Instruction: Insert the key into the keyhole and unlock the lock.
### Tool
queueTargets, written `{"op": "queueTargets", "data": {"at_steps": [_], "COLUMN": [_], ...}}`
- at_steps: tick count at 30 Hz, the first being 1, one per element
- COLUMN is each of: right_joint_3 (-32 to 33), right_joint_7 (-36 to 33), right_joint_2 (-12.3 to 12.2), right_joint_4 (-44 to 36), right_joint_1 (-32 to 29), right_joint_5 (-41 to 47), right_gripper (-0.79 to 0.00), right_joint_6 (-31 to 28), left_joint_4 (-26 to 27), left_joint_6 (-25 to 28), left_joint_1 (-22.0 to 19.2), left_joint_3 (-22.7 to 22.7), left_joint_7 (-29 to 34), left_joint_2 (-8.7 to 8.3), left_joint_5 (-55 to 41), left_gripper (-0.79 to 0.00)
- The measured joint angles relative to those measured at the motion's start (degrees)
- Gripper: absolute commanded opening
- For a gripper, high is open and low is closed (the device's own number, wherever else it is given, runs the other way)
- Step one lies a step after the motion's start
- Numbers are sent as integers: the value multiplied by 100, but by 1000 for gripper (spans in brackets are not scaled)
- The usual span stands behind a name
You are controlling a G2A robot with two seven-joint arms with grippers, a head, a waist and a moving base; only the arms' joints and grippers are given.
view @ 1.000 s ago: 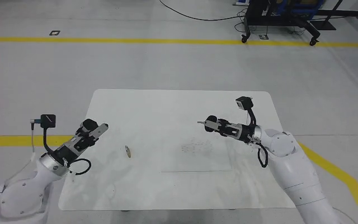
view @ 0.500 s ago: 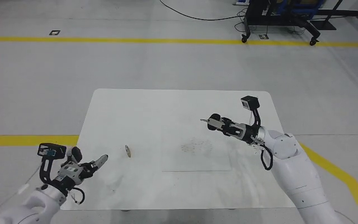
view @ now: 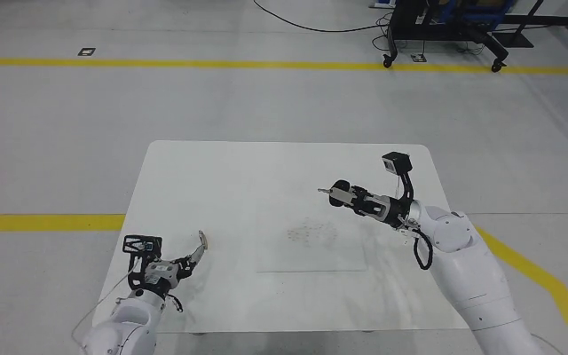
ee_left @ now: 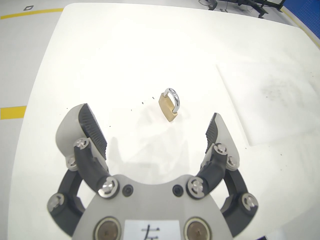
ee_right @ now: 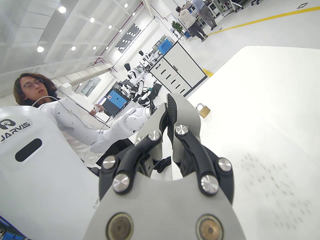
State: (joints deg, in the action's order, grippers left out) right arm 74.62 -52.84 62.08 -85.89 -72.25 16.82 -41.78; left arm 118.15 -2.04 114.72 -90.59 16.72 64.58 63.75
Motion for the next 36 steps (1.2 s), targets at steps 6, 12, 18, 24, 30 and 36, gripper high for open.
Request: {"op": "queueTargets", "data": {"at_steps": [6,12,18,24,30,36], "right_joint_3": [0,0,0,0,0,0], "right_joint_7": [0,0,0,0,0,0], "right_joint_2": [0,0,0,0,0,0], "right_joint_4": [0,0,0,0,0,0], "right_joint_1": [0,0,0,0,0,0], "right_joint_5": [0,0,0,0,0,0], "right_gripper": [-785,-785,-785,-785,-785,-785], "right_joint_6": [0,0,0,0,0,0], "left_joint_4": [-208,-479,-660,-791,-801,-838], "left_joint_6": [-274,-236,-202,-311,-411,-414], "left_joint_1": [-435,-838,-1115,-1200,-1152,-1215], "left_joint_3": [324,543,779,849,727,610], "left_joint_7": [248,642,900,937,844,837], "left_joint_2": [37,55,87,113,125,143], "left_joint_5": [264,456,414,392,304,-9], "left_gripper": [-366,-302,-440,-646,-785,-785]}}
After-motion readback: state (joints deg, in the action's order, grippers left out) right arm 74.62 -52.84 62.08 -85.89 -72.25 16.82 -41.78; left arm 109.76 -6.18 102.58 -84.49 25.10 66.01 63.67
